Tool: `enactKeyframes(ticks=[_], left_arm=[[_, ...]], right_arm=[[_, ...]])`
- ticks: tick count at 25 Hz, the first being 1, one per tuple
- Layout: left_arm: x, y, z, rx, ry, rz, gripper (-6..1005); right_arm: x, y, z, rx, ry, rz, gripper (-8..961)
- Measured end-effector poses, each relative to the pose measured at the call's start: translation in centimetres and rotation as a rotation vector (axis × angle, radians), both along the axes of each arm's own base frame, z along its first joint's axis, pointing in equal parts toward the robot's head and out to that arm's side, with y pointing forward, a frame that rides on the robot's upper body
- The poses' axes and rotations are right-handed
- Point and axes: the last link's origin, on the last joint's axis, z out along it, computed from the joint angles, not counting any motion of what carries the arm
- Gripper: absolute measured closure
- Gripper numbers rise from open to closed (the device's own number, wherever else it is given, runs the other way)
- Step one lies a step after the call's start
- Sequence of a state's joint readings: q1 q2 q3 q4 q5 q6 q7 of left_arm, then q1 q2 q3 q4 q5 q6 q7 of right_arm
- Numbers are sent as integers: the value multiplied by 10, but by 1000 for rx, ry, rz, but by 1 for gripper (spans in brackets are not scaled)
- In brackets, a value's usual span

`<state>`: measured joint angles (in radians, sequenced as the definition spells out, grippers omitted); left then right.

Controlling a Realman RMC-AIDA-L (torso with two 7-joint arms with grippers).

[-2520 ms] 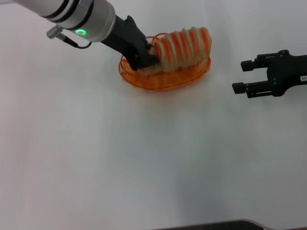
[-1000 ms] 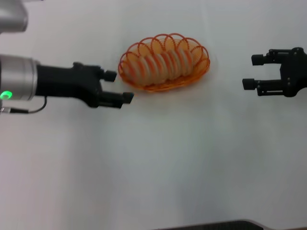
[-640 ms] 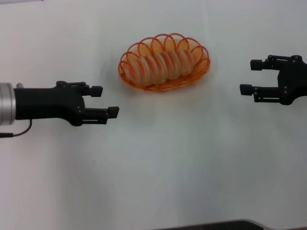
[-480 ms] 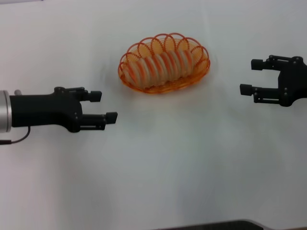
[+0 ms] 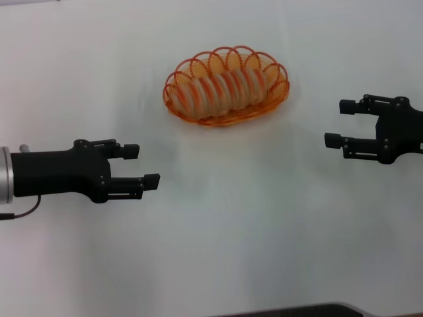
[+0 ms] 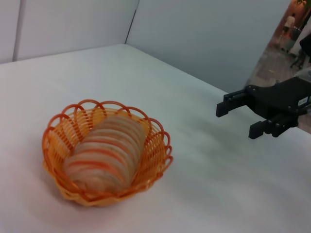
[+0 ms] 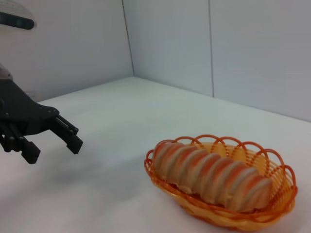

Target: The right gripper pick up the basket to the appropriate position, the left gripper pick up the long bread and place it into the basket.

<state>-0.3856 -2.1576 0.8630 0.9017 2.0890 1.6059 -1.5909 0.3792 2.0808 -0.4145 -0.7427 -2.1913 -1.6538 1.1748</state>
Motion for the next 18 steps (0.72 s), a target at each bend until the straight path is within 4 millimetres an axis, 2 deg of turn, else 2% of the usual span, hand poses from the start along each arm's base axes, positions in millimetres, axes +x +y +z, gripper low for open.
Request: enactKeyframes(ticks=[18], left_arm=[[-3, -17, -11, -88, -45, 2, 195]], right_arm=[[9, -4, -4, 8, -28, -30, 165]])
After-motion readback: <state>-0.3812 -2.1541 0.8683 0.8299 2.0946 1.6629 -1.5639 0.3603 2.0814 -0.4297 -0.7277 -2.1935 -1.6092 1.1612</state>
